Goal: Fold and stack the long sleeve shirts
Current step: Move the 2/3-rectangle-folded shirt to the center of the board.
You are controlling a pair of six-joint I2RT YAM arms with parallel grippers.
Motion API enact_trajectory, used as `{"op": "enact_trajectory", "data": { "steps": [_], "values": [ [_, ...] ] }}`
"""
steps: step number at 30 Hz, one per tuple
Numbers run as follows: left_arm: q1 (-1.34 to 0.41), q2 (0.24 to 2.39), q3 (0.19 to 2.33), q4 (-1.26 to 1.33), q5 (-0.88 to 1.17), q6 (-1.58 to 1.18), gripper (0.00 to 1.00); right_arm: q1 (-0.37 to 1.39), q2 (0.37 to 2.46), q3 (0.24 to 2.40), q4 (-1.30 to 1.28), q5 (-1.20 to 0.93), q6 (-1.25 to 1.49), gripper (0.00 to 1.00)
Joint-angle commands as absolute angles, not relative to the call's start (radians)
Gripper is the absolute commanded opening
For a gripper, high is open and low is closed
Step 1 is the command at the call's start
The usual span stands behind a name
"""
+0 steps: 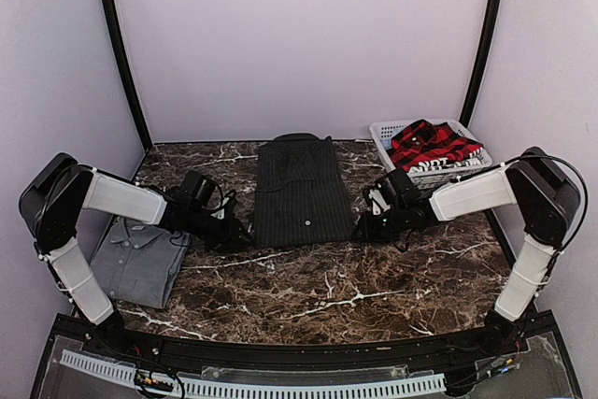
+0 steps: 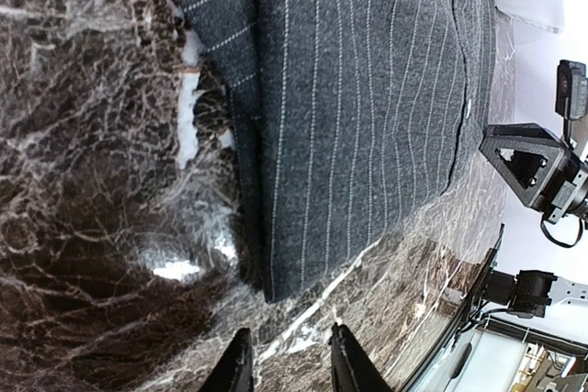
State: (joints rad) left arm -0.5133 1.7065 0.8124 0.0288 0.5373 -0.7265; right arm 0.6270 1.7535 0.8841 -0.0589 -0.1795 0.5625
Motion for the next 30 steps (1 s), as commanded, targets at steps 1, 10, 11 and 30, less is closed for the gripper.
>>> {"op": "enact_trajectory", "data": {
  "steps": [1, 10, 11, 30],
  "values": [
    [-0.529, 1.728, 0.824, 0.029, 0.534, -0.722, 0.28, 0.646, 1.784, 0.903, -0.075, -0.139, 0.557, 0.27],
    [-0.552, 1.777, 0.858, 0.012, 0.480, -0.725, 0.28, 0.658, 1.793, 0.905, -0.083, -0.135, 0.555, 0.24],
    [-0.555, 1.783, 0.862, 0.008, 0.477, -0.727, 0.28, 0.660, 1.793, 0.905, -0.083, -0.135, 0.556, 0.24],
    [-0.580, 1.815, 0.917, -0.039, 0.432, -0.730, 0.05, 0.684, 1.822, 0.921, -0.057, -0.162, 0.571, 0.00]
  ]
}}
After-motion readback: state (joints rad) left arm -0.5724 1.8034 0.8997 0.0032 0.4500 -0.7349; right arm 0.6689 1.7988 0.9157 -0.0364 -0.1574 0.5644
